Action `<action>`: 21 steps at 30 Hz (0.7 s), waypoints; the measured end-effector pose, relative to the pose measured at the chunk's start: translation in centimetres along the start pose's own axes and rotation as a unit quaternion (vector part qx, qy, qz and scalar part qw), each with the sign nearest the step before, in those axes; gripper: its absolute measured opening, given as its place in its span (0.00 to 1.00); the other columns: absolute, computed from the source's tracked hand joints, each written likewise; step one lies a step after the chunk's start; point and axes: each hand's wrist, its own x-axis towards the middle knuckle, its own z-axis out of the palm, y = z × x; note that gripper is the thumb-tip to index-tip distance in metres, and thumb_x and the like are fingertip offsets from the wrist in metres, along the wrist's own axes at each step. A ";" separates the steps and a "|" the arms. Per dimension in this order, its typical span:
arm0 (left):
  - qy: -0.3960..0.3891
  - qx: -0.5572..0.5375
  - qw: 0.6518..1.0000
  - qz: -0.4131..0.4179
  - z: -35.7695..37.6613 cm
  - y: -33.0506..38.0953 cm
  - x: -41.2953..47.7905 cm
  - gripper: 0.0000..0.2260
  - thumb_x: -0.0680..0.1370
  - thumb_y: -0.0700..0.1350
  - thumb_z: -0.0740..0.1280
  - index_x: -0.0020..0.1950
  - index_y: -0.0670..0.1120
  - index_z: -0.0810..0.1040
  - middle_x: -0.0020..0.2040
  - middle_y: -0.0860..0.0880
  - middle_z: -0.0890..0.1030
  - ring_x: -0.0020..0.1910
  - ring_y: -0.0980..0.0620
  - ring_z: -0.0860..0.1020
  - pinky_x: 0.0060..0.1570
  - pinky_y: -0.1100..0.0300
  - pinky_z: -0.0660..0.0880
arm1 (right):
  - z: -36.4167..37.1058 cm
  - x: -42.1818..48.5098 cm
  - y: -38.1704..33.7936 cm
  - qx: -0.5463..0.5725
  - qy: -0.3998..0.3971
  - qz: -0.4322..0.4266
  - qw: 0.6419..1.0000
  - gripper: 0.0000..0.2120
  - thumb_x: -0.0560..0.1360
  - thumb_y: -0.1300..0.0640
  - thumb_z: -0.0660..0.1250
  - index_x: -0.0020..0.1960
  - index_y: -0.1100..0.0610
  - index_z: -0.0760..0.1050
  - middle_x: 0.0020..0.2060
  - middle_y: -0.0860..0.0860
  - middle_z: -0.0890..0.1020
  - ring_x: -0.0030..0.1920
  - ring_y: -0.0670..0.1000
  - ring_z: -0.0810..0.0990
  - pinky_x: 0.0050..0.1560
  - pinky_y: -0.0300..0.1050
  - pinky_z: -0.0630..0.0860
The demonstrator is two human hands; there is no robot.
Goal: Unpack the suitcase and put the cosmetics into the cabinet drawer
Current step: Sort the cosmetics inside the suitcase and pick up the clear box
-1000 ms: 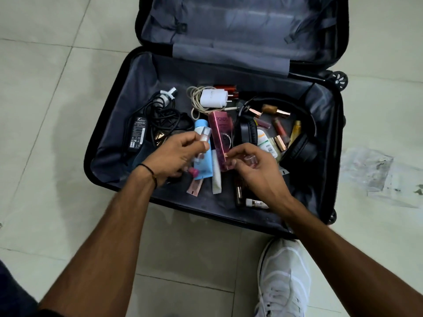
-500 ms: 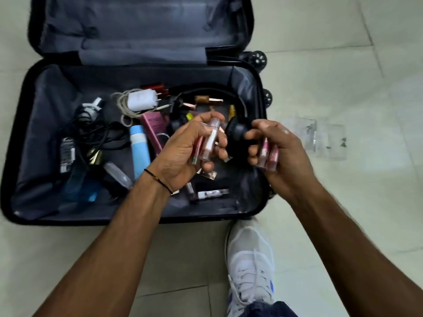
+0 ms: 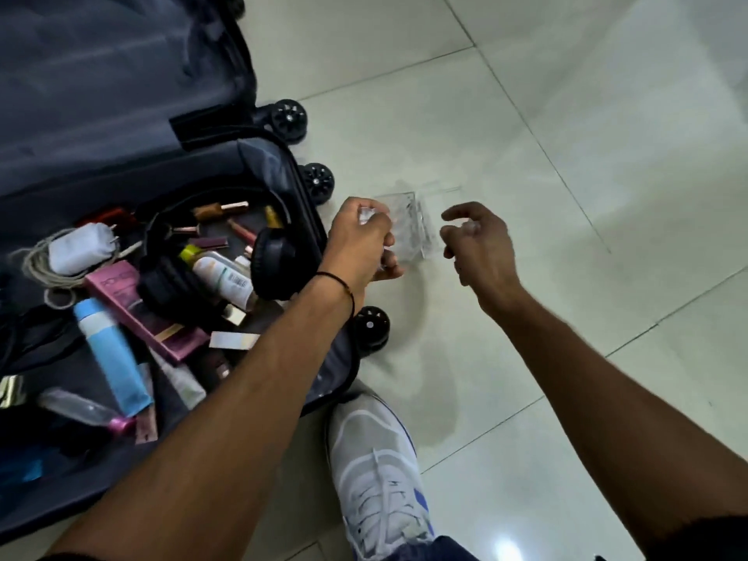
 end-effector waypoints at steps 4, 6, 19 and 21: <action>0.083 0.115 0.990 0.002 0.6 -1.0 3.1 0.14 0.80 0.38 0.56 0.63 0.51 0.69 0.46 0.44 0.76 0.30 0.50 0.73 0.32 0.56 0.78 | 1.4 0.7 0.7 -0.139 -0.048 -0.030 0.989 0.14 0.74 0.48 0.66 0.58 0.47 0.77 0.45 0.50 0.83 0.48 0.55 0.82 0.51 0.49 0.78; 0.099 0.212 0.972 0.018 0.5 -0.9 4.4 0.23 0.80 0.39 0.55 0.72 0.56 0.63 0.57 0.43 0.77 0.40 0.44 0.79 0.39 0.52 0.81 | 2.0 0.7 0.8 -0.186 -0.057 -0.039 0.980 0.16 0.76 0.45 0.66 0.61 0.50 0.76 0.50 0.51 0.82 0.50 0.55 0.80 0.51 0.49 0.76; -0.118 0.380 0.914 -0.083 0.3 -1.3 3.4 0.08 0.79 0.35 0.57 0.51 0.45 0.72 0.40 0.40 0.75 0.30 0.47 0.68 0.30 0.57 0.74 | -1.2 0.2 2.6 -0.240 0.002 -0.026 0.970 0.12 0.74 0.57 0.62 0.52 0.47 0.81 0.42 0.49 0.81 0.43 0.55 0.79 0.39 0.43 0.70; -0.150 0.378 0.909 -0.096 0.3 -2.0 2.5 0.07 0.79 0.37 0.58 0.55 0.42 0.74 0.40 0.40 0.77 0.28 0.49 0.70 0.27 0.60 0.74 | -2.2 -0.4 3.5 -0.236 -0.007 -0.018 0.972 0.14 0.73 0.59 0.61 0.52 0.47 0.81 0.40 0.48 0.81 0.42 0.55 0.79 0.37 0.43 0.69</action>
